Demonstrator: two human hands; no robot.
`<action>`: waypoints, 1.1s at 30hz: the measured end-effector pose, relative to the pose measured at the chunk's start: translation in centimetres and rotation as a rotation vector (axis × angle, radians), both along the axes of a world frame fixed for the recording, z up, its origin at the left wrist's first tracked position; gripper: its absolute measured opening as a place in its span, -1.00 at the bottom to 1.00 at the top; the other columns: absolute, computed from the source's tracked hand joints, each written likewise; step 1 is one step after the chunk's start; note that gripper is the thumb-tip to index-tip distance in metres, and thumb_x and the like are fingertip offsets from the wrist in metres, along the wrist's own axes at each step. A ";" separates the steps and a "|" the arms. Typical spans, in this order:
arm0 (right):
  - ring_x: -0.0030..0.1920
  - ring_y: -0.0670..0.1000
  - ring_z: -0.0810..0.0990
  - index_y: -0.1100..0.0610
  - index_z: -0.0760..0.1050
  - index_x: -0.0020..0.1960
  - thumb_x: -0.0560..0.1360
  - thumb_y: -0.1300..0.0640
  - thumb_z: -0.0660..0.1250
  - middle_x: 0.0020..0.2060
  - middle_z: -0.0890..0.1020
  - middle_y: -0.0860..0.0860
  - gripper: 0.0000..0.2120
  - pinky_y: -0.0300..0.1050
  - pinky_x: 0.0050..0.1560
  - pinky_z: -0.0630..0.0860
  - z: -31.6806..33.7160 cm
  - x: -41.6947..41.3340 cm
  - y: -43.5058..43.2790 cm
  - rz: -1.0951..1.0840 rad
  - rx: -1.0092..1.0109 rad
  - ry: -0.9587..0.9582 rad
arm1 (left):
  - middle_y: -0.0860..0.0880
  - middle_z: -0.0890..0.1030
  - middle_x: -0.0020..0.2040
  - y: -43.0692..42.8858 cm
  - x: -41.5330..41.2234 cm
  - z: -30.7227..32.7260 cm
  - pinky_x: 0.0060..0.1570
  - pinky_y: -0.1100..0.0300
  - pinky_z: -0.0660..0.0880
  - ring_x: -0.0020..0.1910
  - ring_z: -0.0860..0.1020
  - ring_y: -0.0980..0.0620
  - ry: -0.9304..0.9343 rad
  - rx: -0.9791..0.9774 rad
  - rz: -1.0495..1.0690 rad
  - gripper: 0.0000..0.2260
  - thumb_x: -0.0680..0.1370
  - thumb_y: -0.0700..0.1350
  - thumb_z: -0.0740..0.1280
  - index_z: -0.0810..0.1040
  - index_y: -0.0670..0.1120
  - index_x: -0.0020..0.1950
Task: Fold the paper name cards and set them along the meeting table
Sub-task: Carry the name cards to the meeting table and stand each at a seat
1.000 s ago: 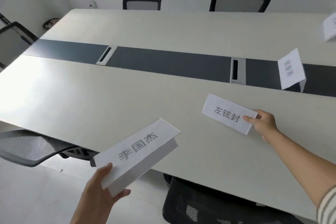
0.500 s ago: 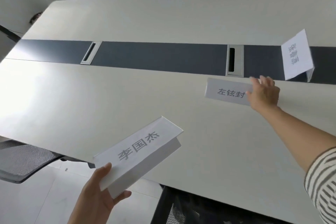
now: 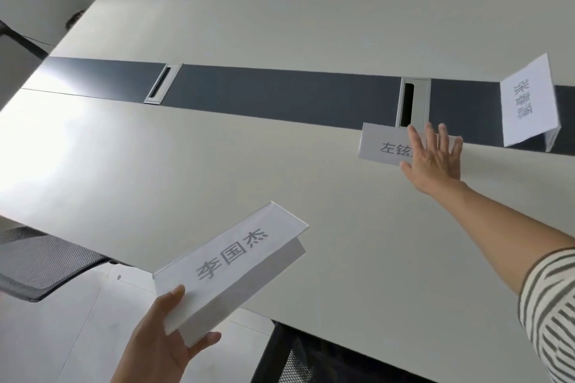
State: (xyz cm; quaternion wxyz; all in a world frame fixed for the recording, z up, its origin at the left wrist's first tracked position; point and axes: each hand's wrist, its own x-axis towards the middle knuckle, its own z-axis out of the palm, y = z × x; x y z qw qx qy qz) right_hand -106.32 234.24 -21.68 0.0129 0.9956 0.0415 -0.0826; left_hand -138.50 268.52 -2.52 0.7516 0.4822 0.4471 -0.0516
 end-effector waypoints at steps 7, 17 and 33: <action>0.53 0.26 -0.01 0.01 -0.07 0.54 0.49 -0.11 0.26 0.53 0.10 0.17 -0.23 0.34 0.42 0.03 1.5 0.9 0.1 0.024 -0.009 0.065 | -0.17 0.56 -0.08 0.5 -1.6 0.3 -0.40 0.02 0.59 -0.29 0.59 -0.13 -0.032 -0.004 -0.010 -0.54 0.30 -0.01 0.34 0.55 -0.13 0.18; 0.33 0.18 0.42 0.10 0.33 0.42 0.49 0.03 0.30 0.34 0.48 0.13 -0.48 0.08 0.25 0.40 8.8 -5.3 9.6 0.176 0.471 0.037 | -0.17 0.59 -0.14 2.5 -6.1 0.9 -0.39 0.04 0.59 -0.32 0.60 -0.12 -0.145 -0.018 0.055 -0.70 0.37 -0.08 0.29 0.60 -0.16 0.04; 0.04 0.08 0.68 0.05 0.59 0.17 0.48 -0.29 0.15 0.05 0.70 0.10 -0.48 0.01 -0.04 0.58 18.7 -34.8 41.6 0.300 1.264 1.079 | -0.23 0.66 -0.04 22.1 -27.1 1.7 -0.37 0.03 0.56 -0.25 0.57 -0.16 -0.258 0.076 0.176 -0.39 0.15 0.02 0.46 0.58 -0.21 0.15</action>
